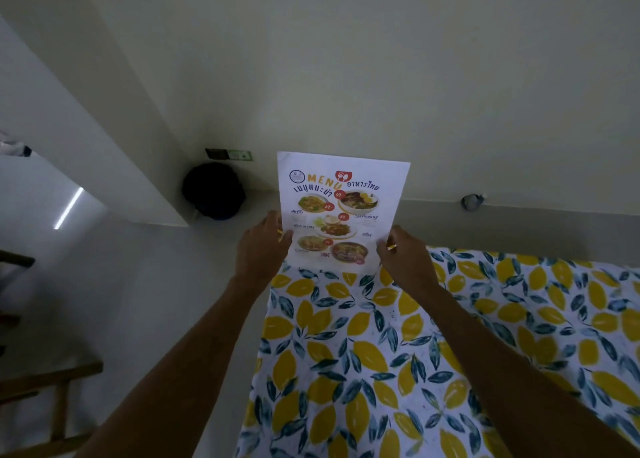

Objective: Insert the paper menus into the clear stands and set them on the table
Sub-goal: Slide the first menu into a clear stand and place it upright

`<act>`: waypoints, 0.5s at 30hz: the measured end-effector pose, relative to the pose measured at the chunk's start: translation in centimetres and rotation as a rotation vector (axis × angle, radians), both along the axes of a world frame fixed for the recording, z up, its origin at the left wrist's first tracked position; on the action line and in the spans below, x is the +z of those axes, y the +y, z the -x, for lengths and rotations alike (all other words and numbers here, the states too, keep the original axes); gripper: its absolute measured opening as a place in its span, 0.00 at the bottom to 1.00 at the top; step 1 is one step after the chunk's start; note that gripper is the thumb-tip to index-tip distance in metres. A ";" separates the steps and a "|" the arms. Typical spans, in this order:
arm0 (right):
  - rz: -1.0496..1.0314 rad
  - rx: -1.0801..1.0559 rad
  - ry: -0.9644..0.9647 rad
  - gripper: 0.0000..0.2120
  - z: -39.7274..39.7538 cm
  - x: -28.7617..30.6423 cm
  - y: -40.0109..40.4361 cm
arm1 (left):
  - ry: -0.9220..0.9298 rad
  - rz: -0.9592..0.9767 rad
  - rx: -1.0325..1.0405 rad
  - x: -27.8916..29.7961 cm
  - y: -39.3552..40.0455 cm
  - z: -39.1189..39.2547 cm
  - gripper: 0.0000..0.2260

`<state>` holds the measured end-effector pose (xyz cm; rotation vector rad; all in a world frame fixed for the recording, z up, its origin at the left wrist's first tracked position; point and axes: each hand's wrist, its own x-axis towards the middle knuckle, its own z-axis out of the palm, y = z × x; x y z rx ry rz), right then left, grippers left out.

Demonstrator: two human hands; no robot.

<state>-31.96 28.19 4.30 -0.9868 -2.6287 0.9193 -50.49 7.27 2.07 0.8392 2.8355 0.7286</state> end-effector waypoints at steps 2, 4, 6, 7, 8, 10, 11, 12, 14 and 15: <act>0.010 0.007 -0.030 0.11 0.1 -0.4 0.4 | -0.014 -0.005 -0.002 0.5 0.0 -0.2 0.13; 0.022 0.017 -0.061 0.12 0.0 -0.7 0.7 | -0.006 0.002 -0.002 0.8 0.0 -0.3 0.14; 0.034 0.019 -0.069 0.13 -0.1 -0.7 0.8 | -0.004 0.006 -0.004 1.1 -0.1 -0.4 0.15; 0.035 0.019 -0.068 0.13 -0.2 -0.6 0.7 | -0.006 0.005 -0.002 1.2 -0.1 -0.5 0.15; 0.037 0.019 -0.069 0.13 -0.2 -0.4 0.7 | -0.010 0.004 0.001 1.4 -0.2 -0.5 0.15; 0.042 0.021 -0.072 0.13 -0.3 -0.2 0.8 | -0.014 0.005 0.002 1.6 -0.3 -0.6 0.15; 0.050 0.023 -0.080 0.14 -0.3 0.0 0.8 | -0.011 0.009 0.003 1.7 -0.5 -0.7 0.15; 0.060 0.023 -0.094 0.15 -0.4 0.2 0.9 | -0.006 0.014 0.005 1.8 -0.6 -0.8 0.15; 0.068 0.025 -0.120 0.18 -0.7 0.4 0.9 | 0.013 0.032 0.011 2.1 -0.9 -1.2 0.17; 0.057 0.030 -0.139 0.21 -1.0 0.5 0.9 | 0.032 0.049 0.012 2.2 -1.0 -1.5 0.19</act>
